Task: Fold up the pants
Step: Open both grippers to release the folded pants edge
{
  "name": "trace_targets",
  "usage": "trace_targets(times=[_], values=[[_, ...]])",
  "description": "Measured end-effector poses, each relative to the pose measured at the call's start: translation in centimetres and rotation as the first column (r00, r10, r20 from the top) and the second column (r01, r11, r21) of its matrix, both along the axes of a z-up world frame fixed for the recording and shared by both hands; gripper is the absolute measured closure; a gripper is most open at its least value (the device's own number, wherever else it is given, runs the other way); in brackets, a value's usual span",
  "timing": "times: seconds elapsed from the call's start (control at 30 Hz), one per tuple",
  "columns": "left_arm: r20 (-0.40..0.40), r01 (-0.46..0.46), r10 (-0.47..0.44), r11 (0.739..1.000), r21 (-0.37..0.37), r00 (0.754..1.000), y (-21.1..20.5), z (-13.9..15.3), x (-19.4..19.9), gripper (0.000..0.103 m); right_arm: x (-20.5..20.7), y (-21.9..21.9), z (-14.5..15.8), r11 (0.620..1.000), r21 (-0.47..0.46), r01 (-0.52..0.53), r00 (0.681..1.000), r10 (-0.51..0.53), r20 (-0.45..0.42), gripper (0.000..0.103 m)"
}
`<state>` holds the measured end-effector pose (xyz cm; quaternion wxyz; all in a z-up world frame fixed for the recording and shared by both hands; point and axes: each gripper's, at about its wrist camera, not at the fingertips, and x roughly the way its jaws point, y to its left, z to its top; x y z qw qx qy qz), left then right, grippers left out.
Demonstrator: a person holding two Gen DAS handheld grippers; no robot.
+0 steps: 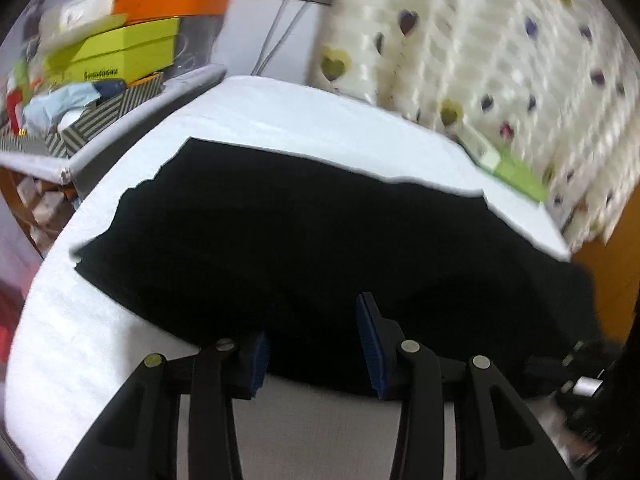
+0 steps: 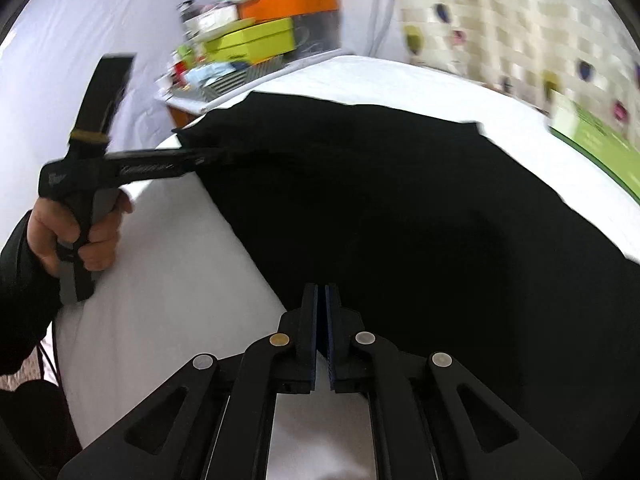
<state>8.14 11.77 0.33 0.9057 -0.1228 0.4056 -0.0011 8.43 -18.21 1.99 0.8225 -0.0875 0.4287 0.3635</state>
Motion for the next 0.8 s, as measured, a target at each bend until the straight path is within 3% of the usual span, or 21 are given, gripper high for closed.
trace_targets(times=[0.1, 0.2, 0.3, 0.4, 0.47, 0.53, 0.6, 0.67, 0.8], values=[[-0.007, 0.04, -0.039, 0.999, 0.036, 0.999, -0.3, 0.2, -1.1, 0.061, 0.1, -4.4, 0.7, 0.984, 0.028, 0.177, 0.984, -0.178, 0.025, 0.094], [-0.009, 0.057, -0.057, 0.998, 0.022, 0.998, 0.2, 0.4, -1.6, 0.061, 0.6, -9.7, 0.1, 0.928, 0.003, 0.371, 0.928, -0.371, 0.015, 0.085], [-0.015, 0.062, -0.062, 0.998, 0.028, 0.998, 0.1, 0.4, -1.4, 0.061, 0.3, -12.9, 0.4, 0.914, 0.098, 0.393, 0.919, -0.389, -0.063, 0.088], [-0.013, 0.058, -0.058, 0.998, 0.035, 0.998, -0.3, 0.4, -1.3, 0.061, -1.1, -13.5, 1.3, 0.907, 0.028, 0.42, 0.907, -0.421, 0.016, 0.086], [-0.01, 0.045, -0.045, 0.998, 0.036, 0.999, -0.3, 0.5, -1.6, 0.061, -1.9, -14.2, 2.0, 0.896, 0.035, 0.443, 0.894, -0.444, 0.058, 0.085], [-0.007, 0.025, -0.025, 1.0, 0.019, 1.0, -0.2, 0.8, -2.2, 0.061, -2.0, -15.9, 2.5, 0.859, 0.069, 0.507, 0.857, -0.511, 0.067, 0.085], [0.005, 0.02, -0.02, 1.0, -0.002, 1.0, 0.1, 1.0, -2.8, 0.061, -1.1, -17.5, 1.6, 0.815, 0.023, 0.579, 0.813, -0.58, 0.056, 0.085], [0.031, -0.011, 0.011, 1.0, 0.016, 0.999, 0.4, 1.3, -3.2, 0.061, -0.8, -18.4, 0.9, 0.812, 0.04, 0.582, 0.813, -0.583, -0.001, 0.085], [0.016, -0.076, 0.076, 0.997, -0.003, 0.997, 1.7, 0.8, -2.6, 0.061, -1.7, -17.1, 1.7, 0.821, 0.006, 0.571, 0.82, -0.57, 0.053, 0.085]])
